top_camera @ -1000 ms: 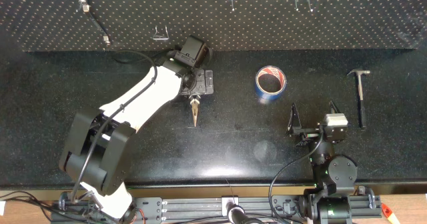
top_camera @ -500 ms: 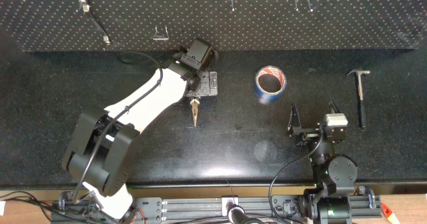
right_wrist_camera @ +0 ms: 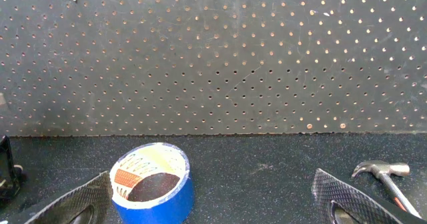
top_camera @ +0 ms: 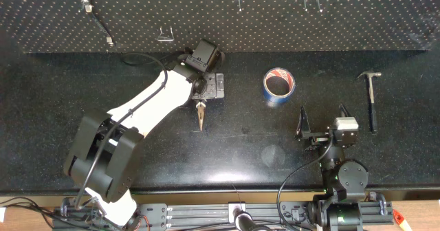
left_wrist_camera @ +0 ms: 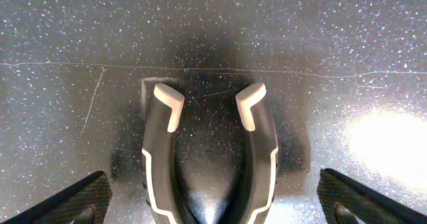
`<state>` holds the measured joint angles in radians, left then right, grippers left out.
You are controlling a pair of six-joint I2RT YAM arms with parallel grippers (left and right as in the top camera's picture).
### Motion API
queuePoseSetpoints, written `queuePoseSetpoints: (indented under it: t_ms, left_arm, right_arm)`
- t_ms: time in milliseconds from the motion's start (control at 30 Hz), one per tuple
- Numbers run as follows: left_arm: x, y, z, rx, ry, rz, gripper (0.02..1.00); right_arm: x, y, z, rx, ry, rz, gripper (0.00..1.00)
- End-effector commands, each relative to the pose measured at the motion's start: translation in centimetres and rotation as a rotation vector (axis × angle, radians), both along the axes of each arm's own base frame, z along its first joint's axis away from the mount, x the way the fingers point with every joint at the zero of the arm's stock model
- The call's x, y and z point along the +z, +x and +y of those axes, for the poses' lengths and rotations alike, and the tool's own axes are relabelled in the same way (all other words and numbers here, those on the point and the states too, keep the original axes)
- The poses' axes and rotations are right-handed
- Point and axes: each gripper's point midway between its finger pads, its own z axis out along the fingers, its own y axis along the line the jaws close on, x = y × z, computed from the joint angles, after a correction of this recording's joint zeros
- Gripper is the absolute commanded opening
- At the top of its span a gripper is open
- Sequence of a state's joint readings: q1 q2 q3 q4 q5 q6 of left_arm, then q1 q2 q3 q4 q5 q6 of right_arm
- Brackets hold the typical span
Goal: Place Tools Onto Pegboard
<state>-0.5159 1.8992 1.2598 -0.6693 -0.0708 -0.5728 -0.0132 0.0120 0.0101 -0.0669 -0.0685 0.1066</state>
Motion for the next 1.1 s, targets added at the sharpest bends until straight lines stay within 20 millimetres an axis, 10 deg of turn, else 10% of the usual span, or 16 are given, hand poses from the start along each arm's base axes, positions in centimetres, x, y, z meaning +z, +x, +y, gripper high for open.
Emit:
queuePoseSetpoints:
  t_ms: [33,1100]
  left_arm:
    - [-0.2,0.8,-0.1,-0.008,0.019,-0.018,0.998]
    - [-0.5,1.4,-0.3,-0.046,0.025,-0.038,0.998]
  right_arm:
    - [-0.1,0.0,-0.3,-0.013,-0.012,-0.005,0.976]
    - [-0.1,0.0,-0.3,-0.012,-0.012,-0.005,0.976]
